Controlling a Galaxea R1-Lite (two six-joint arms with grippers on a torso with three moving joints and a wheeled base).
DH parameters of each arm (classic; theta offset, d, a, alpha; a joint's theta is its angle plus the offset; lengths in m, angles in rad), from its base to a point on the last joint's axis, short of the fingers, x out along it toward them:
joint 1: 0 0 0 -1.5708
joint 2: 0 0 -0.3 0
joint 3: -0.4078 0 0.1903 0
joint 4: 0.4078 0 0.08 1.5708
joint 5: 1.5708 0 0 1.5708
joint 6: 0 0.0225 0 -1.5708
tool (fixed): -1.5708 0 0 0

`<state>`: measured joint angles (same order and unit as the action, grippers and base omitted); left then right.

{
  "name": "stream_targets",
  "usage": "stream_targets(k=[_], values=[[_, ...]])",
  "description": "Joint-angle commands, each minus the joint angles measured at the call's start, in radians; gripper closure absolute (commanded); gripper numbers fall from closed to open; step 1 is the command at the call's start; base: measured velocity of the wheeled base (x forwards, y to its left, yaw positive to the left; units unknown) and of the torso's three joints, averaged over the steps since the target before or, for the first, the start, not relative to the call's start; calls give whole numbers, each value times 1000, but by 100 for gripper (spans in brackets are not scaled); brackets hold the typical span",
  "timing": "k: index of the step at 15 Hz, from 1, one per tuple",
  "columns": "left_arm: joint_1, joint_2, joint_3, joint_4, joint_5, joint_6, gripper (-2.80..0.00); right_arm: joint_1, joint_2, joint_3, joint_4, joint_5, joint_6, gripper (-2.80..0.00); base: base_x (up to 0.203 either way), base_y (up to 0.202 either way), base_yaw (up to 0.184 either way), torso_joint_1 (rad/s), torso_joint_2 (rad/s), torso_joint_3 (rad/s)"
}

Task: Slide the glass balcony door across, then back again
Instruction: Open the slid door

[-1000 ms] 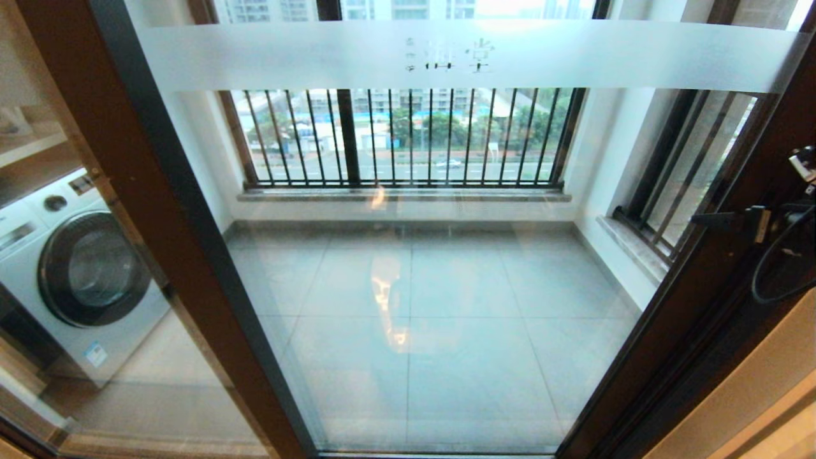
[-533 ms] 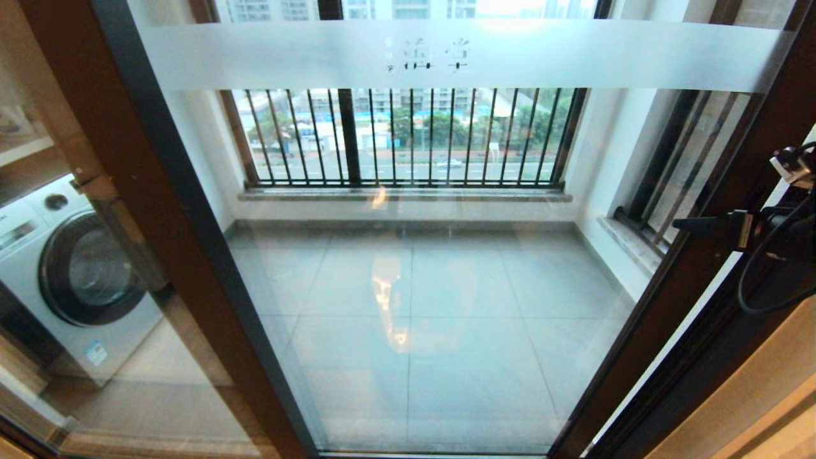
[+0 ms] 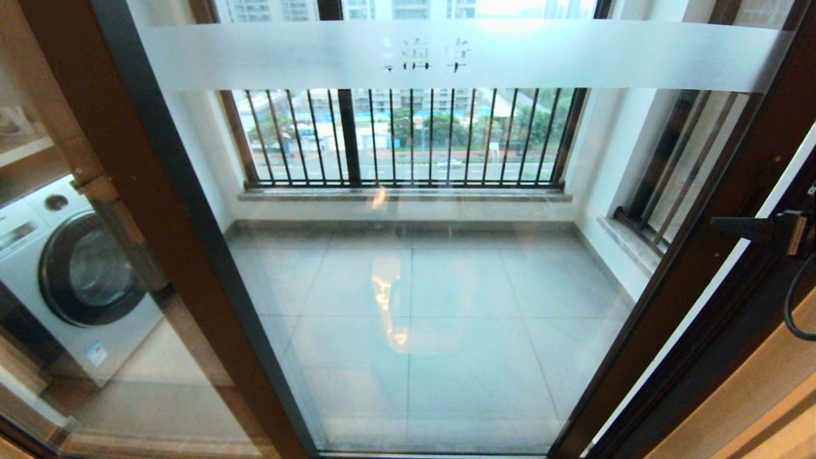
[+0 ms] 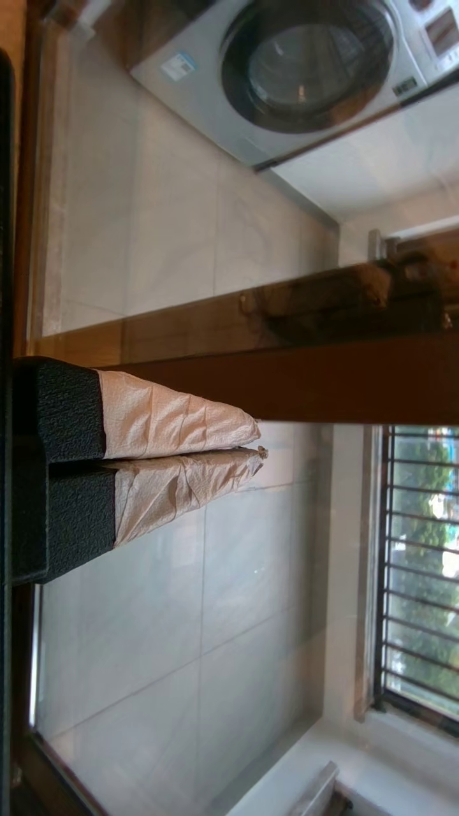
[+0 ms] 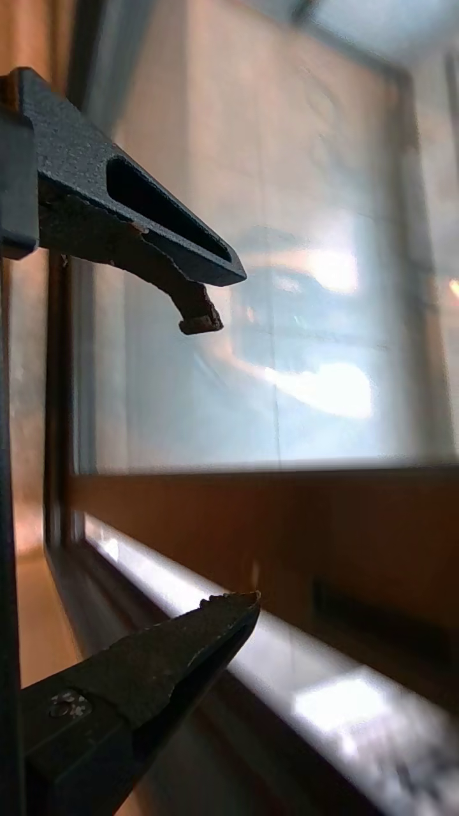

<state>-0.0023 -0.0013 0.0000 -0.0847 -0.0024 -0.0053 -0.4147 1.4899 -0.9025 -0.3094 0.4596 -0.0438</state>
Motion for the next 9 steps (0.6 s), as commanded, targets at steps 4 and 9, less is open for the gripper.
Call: stream_targets(k=[4, 9], values=[[-1, 1, 34, -1, -1, -1, 0, -63, -128, 16, 41, -31, -46, 0, 0, 0, 0, 0, 0, 0], [1, 1, 34, -1, -1, -1, 0, -114, -84, -91, 145, -30, -41, 0, 0, 0, 0, 0, 0, 0]])
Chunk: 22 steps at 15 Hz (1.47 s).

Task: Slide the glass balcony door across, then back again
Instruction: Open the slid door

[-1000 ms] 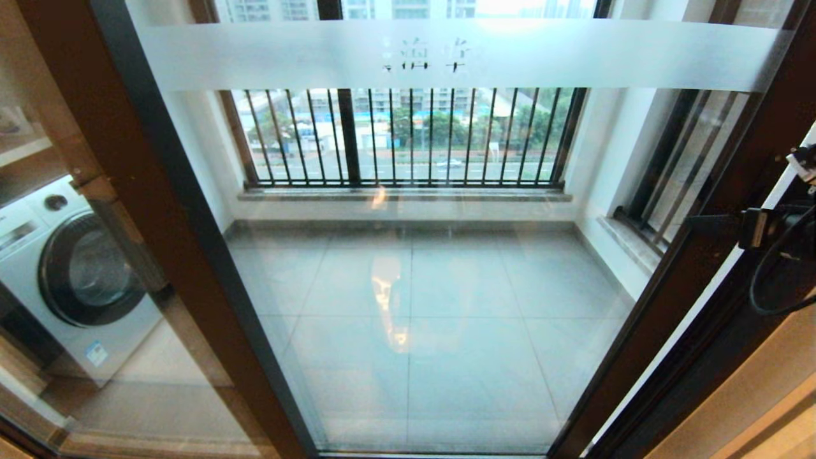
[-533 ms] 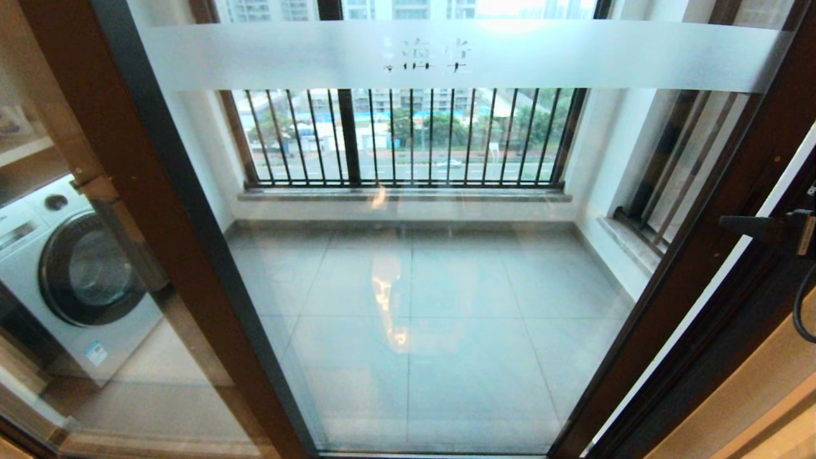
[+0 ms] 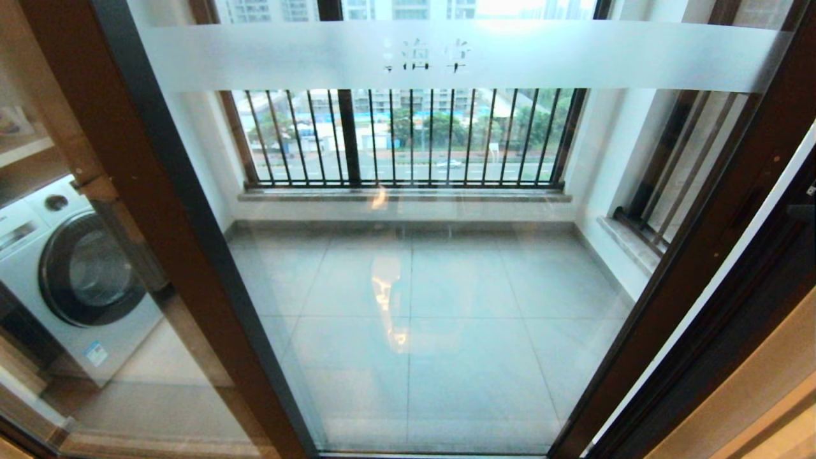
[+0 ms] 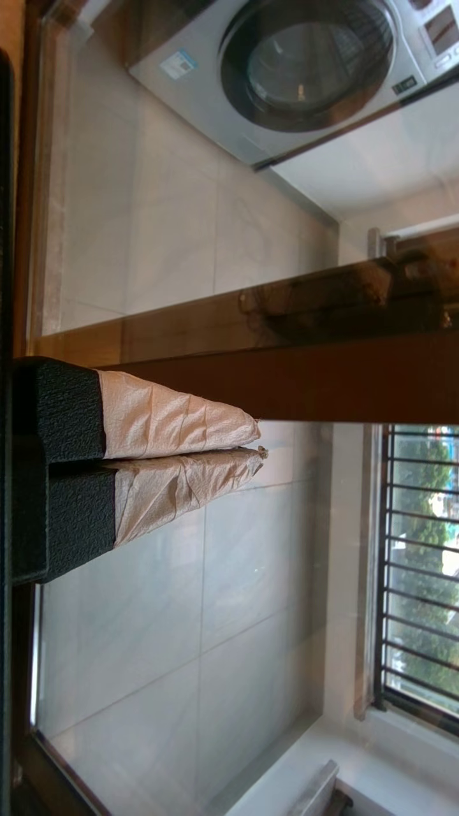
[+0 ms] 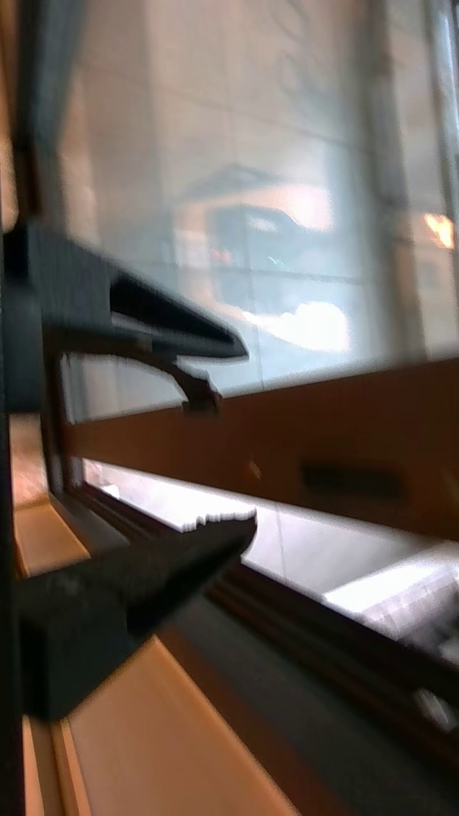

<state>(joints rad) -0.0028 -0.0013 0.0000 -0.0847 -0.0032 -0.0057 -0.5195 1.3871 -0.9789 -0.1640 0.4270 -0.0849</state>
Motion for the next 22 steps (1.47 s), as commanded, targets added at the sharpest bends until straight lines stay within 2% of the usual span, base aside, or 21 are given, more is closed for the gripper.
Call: stream_targets(k=[1, 3, 6, 14, 18, 22], values=[[0, 1, 34, -1, 0, 0, 0, -26, 52, -37, 0, 2, 0, 0, 0, 0, 0, 0, 0, 0], [0, 1, 34, 0, 0, 0, 0, -77, 127, -90, -1, 1, 0, 0, 0, 0, 0, 0, 0, 0], [0, 1, 34, -1, 0, 0, 0, -97, 215, -123, -9, 5, 0, 0, 0, 0, 0, 0, 0, 0], [0, 1, 34, -1, 0, 0, 0, -54, 327, -154, -134, 3, -5, 0, 0, 0, 0, 0, 0, 0], [0, 1, 34, -1, 0, 0, 0, -29, 419, -181, -257, -73, -5, 0, 0, 0, 0, 0, 0, 0], [0, 1, 34, -1, 0, 0, 0, -31, 455, -215, -279, -44, 38, 0, 0, 0, 0, 0, 0, 0]])
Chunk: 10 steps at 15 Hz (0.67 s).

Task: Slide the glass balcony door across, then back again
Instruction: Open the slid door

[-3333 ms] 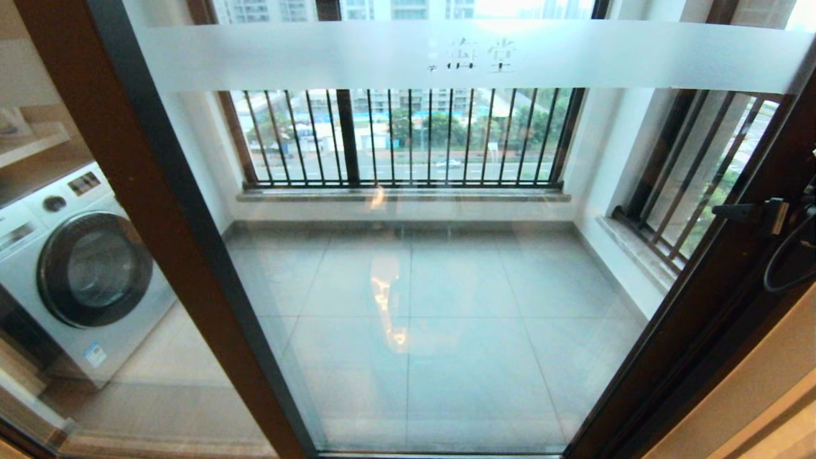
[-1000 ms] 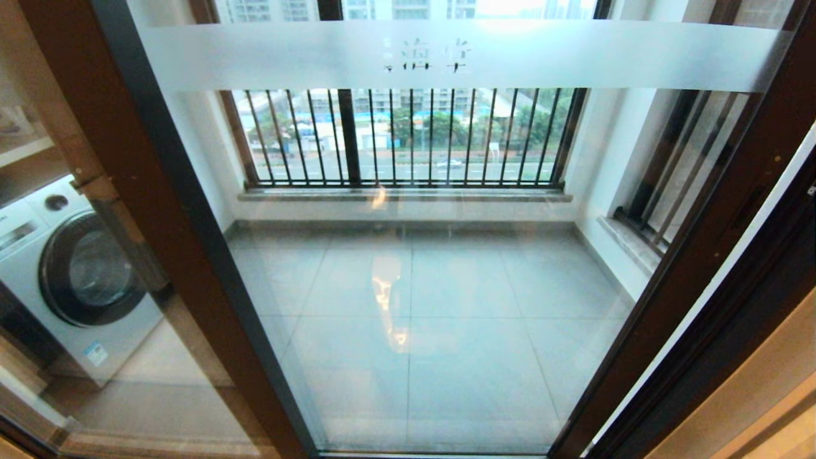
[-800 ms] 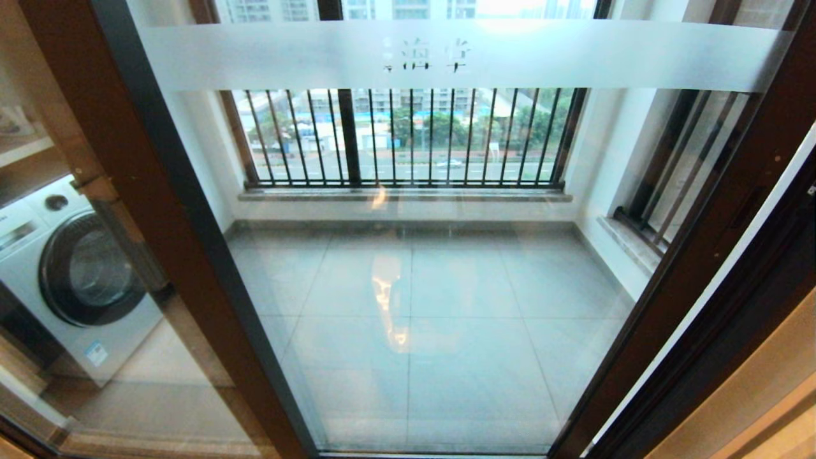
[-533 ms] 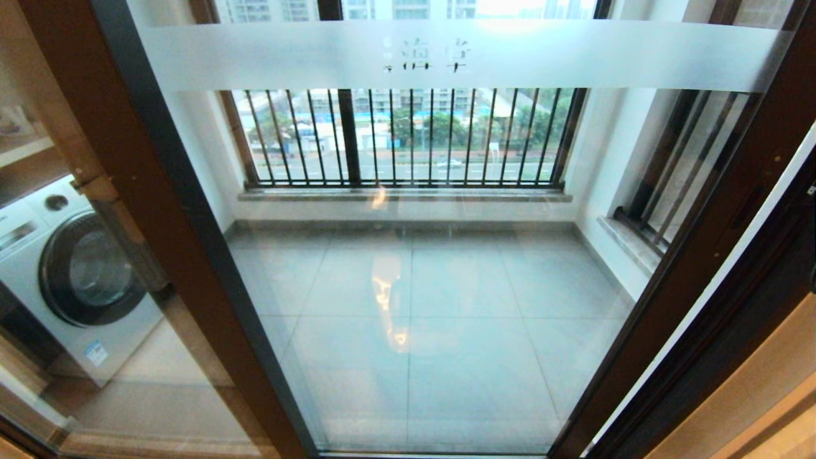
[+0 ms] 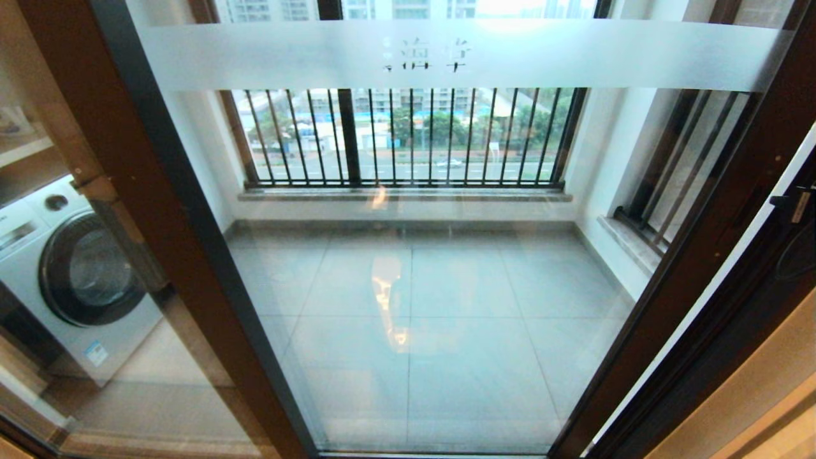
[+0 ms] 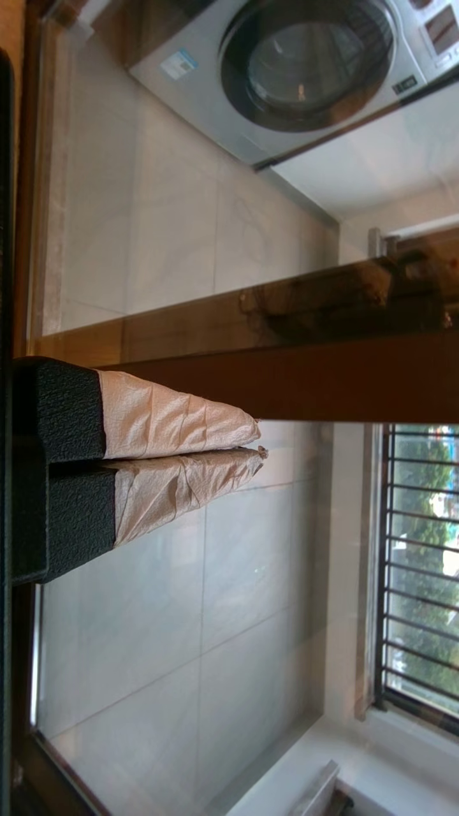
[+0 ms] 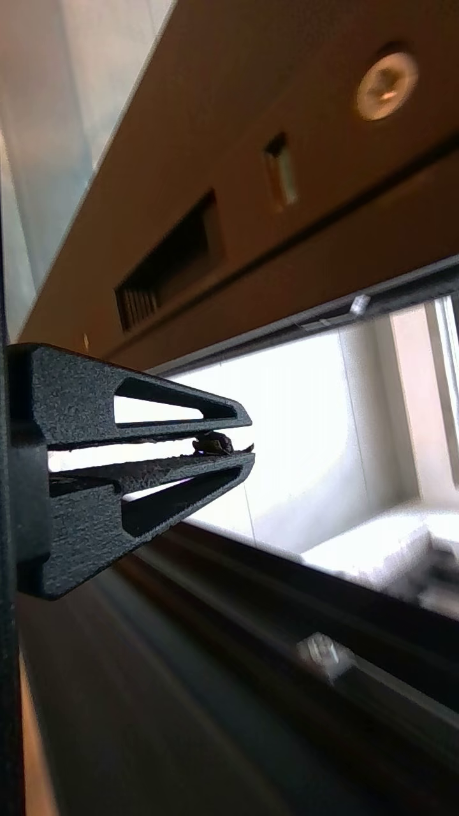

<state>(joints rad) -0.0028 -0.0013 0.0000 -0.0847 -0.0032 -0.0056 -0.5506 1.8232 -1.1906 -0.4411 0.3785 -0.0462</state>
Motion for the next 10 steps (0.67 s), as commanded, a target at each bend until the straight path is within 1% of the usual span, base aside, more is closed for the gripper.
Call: stream_targets(k=[1, 3, 4, 10], values=[[0, 1, 34, -1, 0, -1, 0, 0, 19, 0, -3, 35, 9, 0, 0, 0, 0, 0, 0, 0], [0, 1, 34, -1, 0, -1, 0, 0, 22, -4, -2, 71, 54, 0, 0, 0, 0, 0, 0, 0], [0, 1, 34, -1, 0, -1, 0, 0, 22, -4, -2, 84, 63, 0, 0, 0, 0, 0, 0, 0], [0, 1, 34, -1, 0, -1, 0, 5, 17, 7, -2, 95, 70, 0, 0, 0, 0, 0, 0, 0]])
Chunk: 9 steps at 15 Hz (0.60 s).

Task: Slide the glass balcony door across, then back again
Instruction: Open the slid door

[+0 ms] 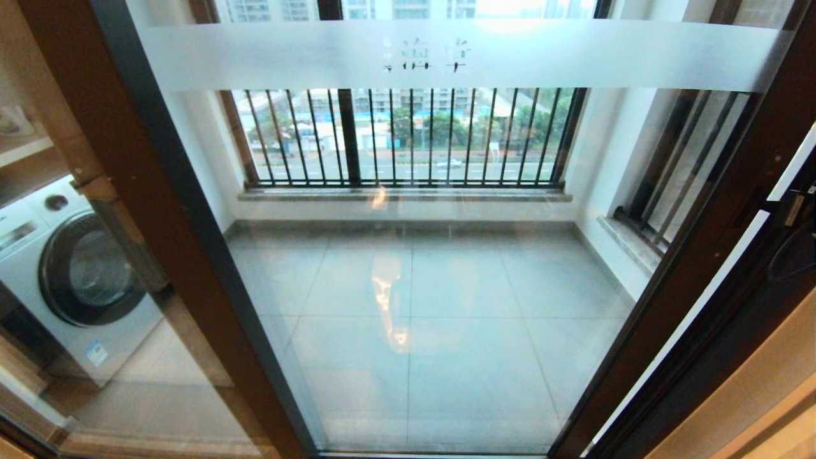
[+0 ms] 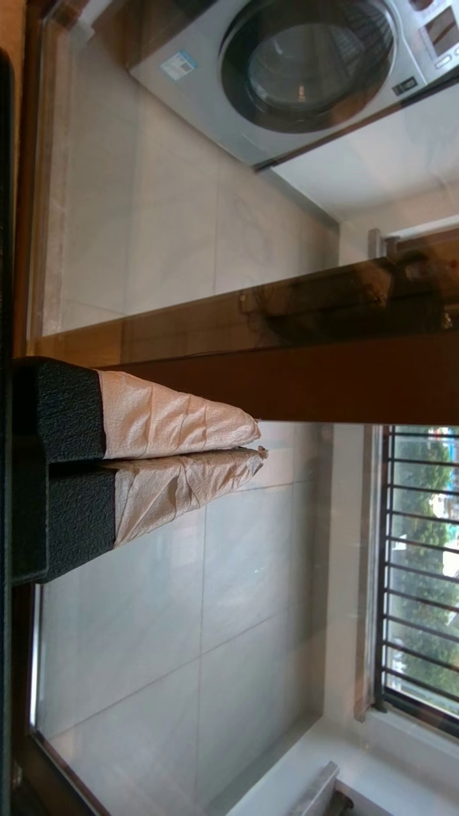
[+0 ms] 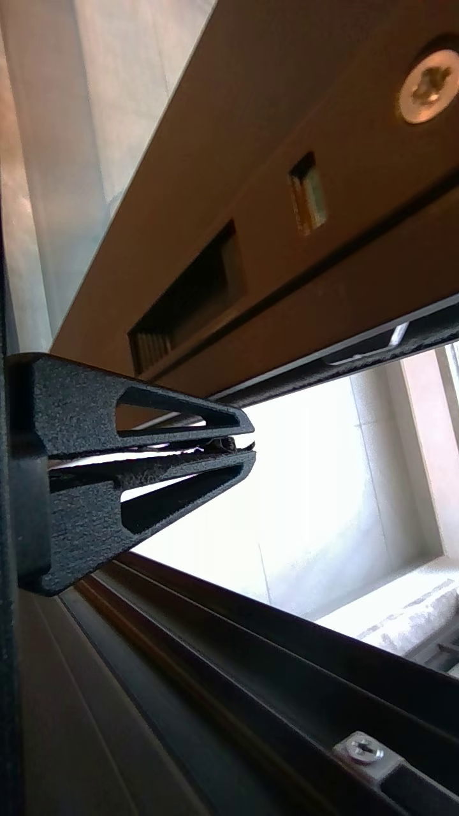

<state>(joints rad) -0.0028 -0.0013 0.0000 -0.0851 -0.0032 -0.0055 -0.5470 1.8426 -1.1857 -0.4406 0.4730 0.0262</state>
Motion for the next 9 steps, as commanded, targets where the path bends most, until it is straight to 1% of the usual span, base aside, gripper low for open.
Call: stream_targets(k=[1, 3, 9], values=[[0, 1, 34, 0, 0, -1, 0, 2, -8, 5, -3, 17, 12, 0, 0, 0, 0, 0, 0, 0], [1, 1, 34, -1, 0, -1, 0, 4, -20, 12, -3, 48, 30, 0, 0, 0, 0, 0, 0, 0], [0, 1, 34, -1, 0, -1, 0, 34, -31, 41, -3, 49, 31, 0, 0, 0, 0, 0, 0, 0]])
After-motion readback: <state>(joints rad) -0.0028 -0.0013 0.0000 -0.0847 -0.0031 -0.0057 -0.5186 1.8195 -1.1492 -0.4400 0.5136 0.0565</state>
